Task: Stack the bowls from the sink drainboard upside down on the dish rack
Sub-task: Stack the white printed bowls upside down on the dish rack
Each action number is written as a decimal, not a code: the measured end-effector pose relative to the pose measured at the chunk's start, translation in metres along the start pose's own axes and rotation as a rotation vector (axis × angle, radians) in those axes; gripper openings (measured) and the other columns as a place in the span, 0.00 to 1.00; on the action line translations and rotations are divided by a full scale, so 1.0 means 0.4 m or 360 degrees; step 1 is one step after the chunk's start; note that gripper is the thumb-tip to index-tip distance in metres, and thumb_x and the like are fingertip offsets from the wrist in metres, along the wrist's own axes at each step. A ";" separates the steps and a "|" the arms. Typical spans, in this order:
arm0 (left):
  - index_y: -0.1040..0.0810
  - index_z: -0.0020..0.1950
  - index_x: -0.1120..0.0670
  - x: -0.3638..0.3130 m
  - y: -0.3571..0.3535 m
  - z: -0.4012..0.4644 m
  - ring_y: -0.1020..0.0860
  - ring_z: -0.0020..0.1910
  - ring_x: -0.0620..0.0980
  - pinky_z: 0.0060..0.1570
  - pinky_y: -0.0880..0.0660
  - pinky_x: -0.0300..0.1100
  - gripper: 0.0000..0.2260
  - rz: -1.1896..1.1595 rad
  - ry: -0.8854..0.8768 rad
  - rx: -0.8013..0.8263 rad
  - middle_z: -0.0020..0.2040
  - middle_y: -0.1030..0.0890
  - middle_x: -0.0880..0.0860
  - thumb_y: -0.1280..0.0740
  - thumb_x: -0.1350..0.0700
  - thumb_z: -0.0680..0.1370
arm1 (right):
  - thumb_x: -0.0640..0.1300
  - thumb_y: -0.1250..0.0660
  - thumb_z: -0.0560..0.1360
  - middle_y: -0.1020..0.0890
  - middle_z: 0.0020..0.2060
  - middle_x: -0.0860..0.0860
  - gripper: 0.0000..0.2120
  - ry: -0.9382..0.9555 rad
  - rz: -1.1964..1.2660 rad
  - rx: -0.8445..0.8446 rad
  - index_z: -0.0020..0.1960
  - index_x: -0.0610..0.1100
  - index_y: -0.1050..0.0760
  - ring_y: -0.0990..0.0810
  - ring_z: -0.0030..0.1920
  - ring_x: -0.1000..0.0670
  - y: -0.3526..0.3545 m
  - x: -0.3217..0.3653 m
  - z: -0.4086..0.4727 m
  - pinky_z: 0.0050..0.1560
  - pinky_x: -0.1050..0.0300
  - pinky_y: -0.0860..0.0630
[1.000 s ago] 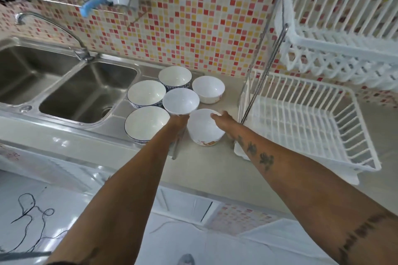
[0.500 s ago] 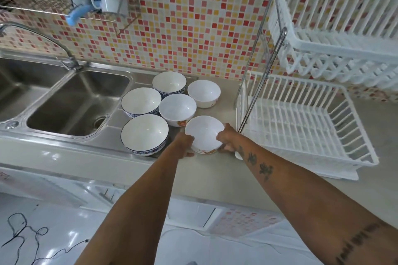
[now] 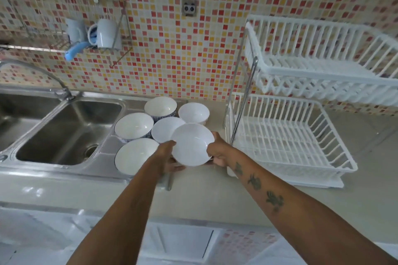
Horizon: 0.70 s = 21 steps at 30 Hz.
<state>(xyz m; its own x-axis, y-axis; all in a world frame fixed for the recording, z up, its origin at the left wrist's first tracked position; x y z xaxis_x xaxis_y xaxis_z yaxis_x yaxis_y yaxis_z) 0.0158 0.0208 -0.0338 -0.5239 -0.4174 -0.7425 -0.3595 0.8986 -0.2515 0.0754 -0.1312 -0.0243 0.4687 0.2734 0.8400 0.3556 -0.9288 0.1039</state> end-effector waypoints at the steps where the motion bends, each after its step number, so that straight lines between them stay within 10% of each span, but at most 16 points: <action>1: 0.37 0.72 0.54 -0.038 0.006 -0.033 0.26 0.55 0.63 0.52 0.26 0.61 0.21 -0.0019 -0.0047 0.0058 0.62 0.27 0.61 0.41 0.53 0.79 | 0.27 0.47 0.73 0.31 0.65 0.48 0.33 0.0053 0.0015 0.0031 0.73 0.51 0.42 0.28 0.58 0.42 -0.004 0.032 -0.023 0.51 0.43 0.22; 6: 0.20 0.49 0.47 -0.239 -0.022 -0.237 0.20 0.45 0.56 0.37 0.19 0.55 0.17 0.0244 -0.0514 0.0384 0.51 0.20 0.58 0.49 0.51 0.84 | 0.23 0.47 0.72 0.36 0.64 0.46 0.39 0.0425 0.0078 0.0122 0.75 0.54 0.47 0.33 0.63 0.40 -0.015 0.208 -0.166 0.57 0.41 0.24; 11: 0.34 0.73 0.54 -0.406 -0.091 -0.378 0.20 0.40 0.43 0.38 0.17 0.36 0.18 0.0616 -0.0870 0.0229 0.68 0.29 0.52 0.47 0.51 0.84 | 0.22 0.46 0.70 0.37 0.65 0.45 0.39 0.0857 0.0143 0.0067 0.72 0.54 0.47 0.32 0.61 0.40 0.039 0.357 -0.331 0.48 0.45 0.22; 16: 0.20 0.51 0.42 -0.500 -0.247 -0.503 0.14 0.42 0.57 0.38 0.19 0.61 0.21 0.0638 -0.0871 0.0717 0.57 0.18 0.53 0.49 0.35 0.77 | 0.21 0.47 0.70 0.38 0.66 0.46 0.39 0.1167 0.0088 -0.0149 0.71 0.54 0.46 0.34 0.65 0.38 0.186 0.463 -0.473 0.58 0.39 0.24; 21: 0.23 0.55 0.44 -0.551 -0.472 -0.498 0.19 0.51 0.62 0.44 0.23 0.66 0.31 0.0697 -0.0780 0.1026 0.55 0.19 0.56 0.57 0.27 0.74 | 0.20 0.52 0.69 0.37 0.64 0.47 0.40 0.1328 0.0066 -0.0422 0.73 0.52 0.45 0.34 0.65 0.38 0.382 0.516 -0.559 0.49 0.45 0.23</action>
<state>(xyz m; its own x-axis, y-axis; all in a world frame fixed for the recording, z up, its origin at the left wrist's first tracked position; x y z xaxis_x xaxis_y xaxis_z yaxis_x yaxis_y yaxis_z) 0.0454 -0.0837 0.3011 -0.0729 -0.0504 -0.9961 0.3710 0.9257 -0.0740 0.0455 -0.2725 0.2840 -0.3047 0.0625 0.9504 0.1029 -0.9898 0.0981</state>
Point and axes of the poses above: each hand's wrist, its own z-axis towards the middle knuckle, its own y-axis out of the back of the hand, x = y × z, the point moved 1 cm from there along z, towards the middle knuckle
